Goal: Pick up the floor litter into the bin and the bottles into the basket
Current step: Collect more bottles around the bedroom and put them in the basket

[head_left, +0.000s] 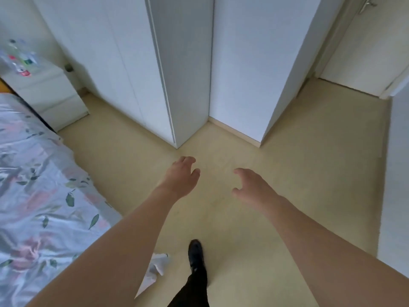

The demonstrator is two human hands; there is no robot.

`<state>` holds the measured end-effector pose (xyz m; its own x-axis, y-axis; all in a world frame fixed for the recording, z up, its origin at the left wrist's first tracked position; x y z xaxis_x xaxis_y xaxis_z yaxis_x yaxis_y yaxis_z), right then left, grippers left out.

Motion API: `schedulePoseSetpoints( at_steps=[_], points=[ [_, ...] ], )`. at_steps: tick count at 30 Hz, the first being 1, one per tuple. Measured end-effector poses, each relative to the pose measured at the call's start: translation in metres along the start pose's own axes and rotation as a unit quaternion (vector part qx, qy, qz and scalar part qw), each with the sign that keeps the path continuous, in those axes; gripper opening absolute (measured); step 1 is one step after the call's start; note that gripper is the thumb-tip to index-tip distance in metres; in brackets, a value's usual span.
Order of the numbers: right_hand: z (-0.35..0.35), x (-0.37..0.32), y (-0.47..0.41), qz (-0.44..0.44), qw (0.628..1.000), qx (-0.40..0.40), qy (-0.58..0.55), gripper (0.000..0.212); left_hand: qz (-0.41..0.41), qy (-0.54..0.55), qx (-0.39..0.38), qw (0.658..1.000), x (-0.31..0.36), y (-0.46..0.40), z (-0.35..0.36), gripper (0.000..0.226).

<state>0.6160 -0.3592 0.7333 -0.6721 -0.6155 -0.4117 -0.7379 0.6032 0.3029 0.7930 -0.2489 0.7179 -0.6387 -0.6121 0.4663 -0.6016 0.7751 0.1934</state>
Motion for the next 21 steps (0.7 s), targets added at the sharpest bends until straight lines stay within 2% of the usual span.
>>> schedulePoseSetpoints(
  at_steps=[9,21],
  points=[
    [-0.019,-0.132,-0.212,-0.139,0.985,-0.082,0.054,0.06,-0.169,0.051,0.064,0.982,-0.144,-0.128,-0.095,0.043],
    [-0.029,-0.313,-0.463,-0.289,0.947,-0.119,0.07,0.061,-0.272,0.04,0.134,0.952,-0.279,-0.285,-0.227,0.043]
  ],
)
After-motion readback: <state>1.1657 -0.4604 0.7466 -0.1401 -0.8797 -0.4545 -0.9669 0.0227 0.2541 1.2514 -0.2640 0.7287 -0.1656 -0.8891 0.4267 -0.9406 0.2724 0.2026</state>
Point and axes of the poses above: each hand's wrist, its own y-axis away from the middle knuckle, its own z-axis out of the palm, x = y × z, the point moved 2 cm from there along -y, towards the middle knuckle, and after that the axes turned 4 degrees about -z, right-handed, at the moved point
